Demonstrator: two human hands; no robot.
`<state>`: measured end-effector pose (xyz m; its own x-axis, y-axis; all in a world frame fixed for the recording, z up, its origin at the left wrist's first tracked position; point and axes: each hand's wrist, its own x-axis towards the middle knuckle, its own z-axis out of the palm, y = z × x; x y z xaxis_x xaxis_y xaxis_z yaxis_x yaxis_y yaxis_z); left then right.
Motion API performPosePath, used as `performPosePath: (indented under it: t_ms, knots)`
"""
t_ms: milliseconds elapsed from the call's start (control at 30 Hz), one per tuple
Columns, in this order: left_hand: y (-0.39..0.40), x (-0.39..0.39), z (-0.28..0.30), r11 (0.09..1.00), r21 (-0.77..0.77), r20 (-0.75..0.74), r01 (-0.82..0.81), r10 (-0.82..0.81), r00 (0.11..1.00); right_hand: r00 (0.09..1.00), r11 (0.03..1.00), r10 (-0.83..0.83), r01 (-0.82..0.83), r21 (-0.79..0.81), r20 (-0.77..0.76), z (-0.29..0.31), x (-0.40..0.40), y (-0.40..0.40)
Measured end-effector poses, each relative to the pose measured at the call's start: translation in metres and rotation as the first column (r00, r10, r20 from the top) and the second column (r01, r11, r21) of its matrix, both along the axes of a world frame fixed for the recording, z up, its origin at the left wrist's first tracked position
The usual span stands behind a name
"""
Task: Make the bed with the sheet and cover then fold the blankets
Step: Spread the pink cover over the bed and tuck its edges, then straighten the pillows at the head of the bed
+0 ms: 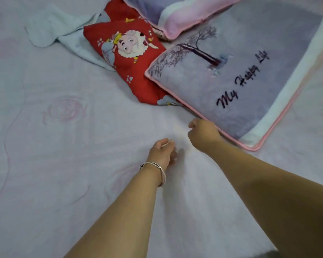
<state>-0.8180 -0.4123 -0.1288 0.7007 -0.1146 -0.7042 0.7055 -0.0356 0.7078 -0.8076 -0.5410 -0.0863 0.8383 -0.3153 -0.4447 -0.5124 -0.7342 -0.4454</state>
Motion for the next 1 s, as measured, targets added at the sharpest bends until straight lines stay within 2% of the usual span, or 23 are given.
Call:
performPosePath:
  t_ms: [100,200,267,333,400,467,567,667,733,800,900,1000]
  knots:
    - [-0.071,0.035,0.009,0.994,0.09,0.105,0.056,-0.066,0.992,0.976,0.996,-0.087,0.091,-0.013,0.202,0.016,0.026,-0.059]
    - [-0.117,0.066,0.026,0.947,0.32,0.363,0.014,-0.137,0.922,0.941,0.983,-0.17,0.184,-0.022,0.293,0.027,0.044,-0.105]
    - [-0.138,0.081,0.035,0.861,0.507,0.451,-0.042,-0.224,0.864,0.926,0.968,-0.208,0.241,-0.07,0.316,0.029,0.053,-0.132]
    - [-0.146,0.093,0.043,0.699,0.71,0.461,-0.081,-0.375,0.804,0.924,0.95,-0.242,0.287,-0.121,0.296,0.027,0.059,-0.151]
    - [-0.154,0.108,0.052,0.557,0.825,0.465,-0.099,-0.566,0.681,0.931,0.935,-0.265,0.312,-0.168,0.252,0.025,0.062,-0.168]
    - [-0.166,0.128,0.059,0.475,0.879,0.415,-0.052,-0.705,0.576,0.936,0.919,-0.278,0.324,-0.225,0.214,0.024,0.065,-0.18]
    - [-0.184,0.16,0.066,0.344,0.935,0.262,0.09,-0.837,0.481,0.931,0.887,-0.345,0.366,-0.282,0.122,0.022,0.075,-0.192]
    - [-0.2,0.19,0.07,0.206,0.961,0.122,0.183,-0.914,0.387,0.844,0.83,-0.536,0.527,-0.182,0.003,0.021,0.089,-0.206]
    - [-0.206,0.209,0.067,0.132,0.972,0.053,0.194,-0.928,0.369,0.754,0.759,-0.652,0.645,-0.091,-0.087,0.018,0.096,-0.216]
    - [-0.21,0.227,0.063,0.091,0.975,0.004,0.202,-0.919,0.394,0.666,0.674,-0.735,0.738,-0.026,-0.129,0.014,0.101,-0.226]
    - [-0.219,0.254,0.054,0.07,0.982,-0.019,0.175,-0.887,0.462,0.576,0.583,-0.8,0.813,0.009,-0.167,0.006,0.112,-0.244]
    - [-0.239,0.28,0.048,0.082,0.982,-0.021,0.173,-0.851,0.525,0.506,0.521,-0.838,0.853,-0.025,-0.205,-0.006,0.126,-0.266]
